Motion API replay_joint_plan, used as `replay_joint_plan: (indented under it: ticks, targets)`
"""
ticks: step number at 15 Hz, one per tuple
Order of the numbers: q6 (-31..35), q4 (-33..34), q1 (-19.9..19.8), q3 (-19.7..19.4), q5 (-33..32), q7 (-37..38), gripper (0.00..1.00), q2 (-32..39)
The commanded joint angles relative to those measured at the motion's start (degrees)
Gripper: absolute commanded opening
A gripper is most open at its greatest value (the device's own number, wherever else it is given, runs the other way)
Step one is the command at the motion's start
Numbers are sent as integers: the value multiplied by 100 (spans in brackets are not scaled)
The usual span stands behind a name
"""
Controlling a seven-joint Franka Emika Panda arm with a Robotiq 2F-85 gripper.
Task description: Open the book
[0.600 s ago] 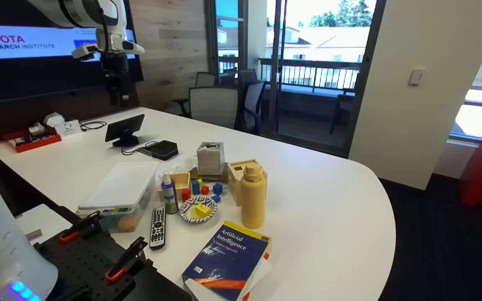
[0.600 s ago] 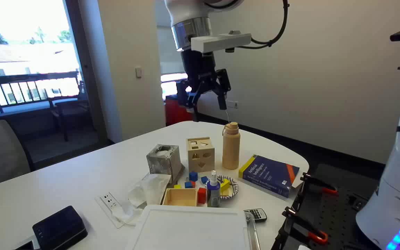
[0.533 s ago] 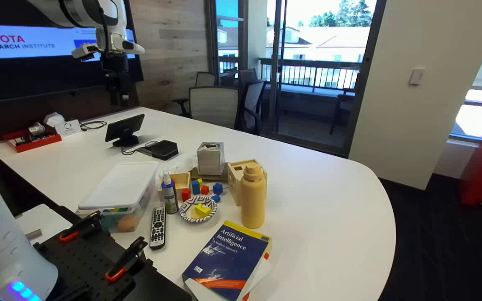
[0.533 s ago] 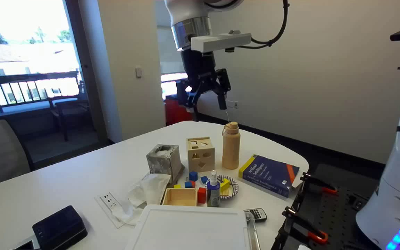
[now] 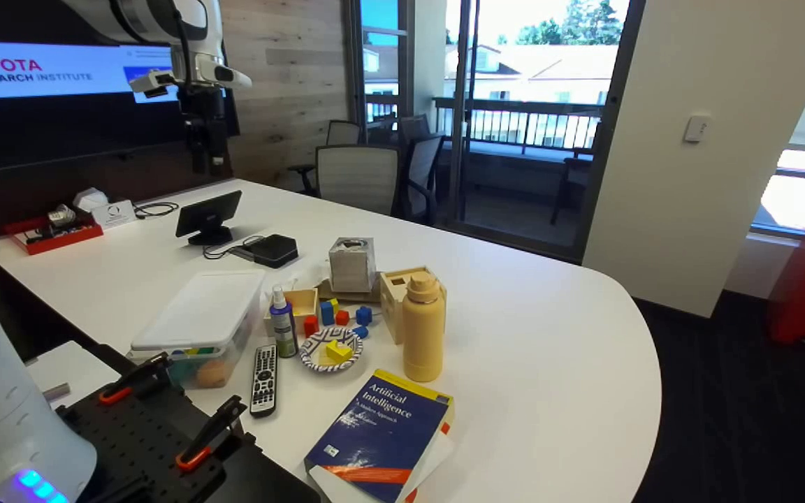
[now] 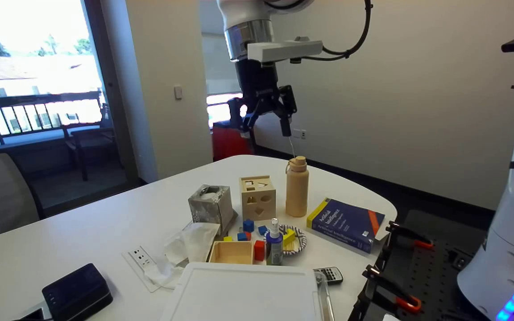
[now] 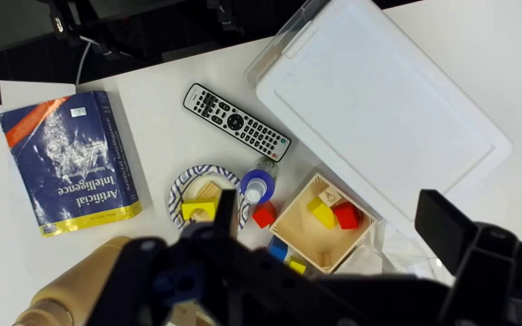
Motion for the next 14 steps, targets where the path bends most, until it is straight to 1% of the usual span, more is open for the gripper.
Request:
replay_joint_plan:
  ticks: [1,4,7,9,13,14]
  targets:
    - [-436,473,-191,-588,365,-641,100,107]
    - [-863,885,-484,-1196,779,-1355,100,247]
    - [-1644,1423,-890,-1835,1324,-2321,100,529]
    - [-2260,1769,-1179,-2193,1582,-2834,100,754]
    - [-3517,2443,-1811,-2761,1931,-4247,100,1390]
    - [-3703,2557,-1974,-2857,1975,-4601,100,1559]
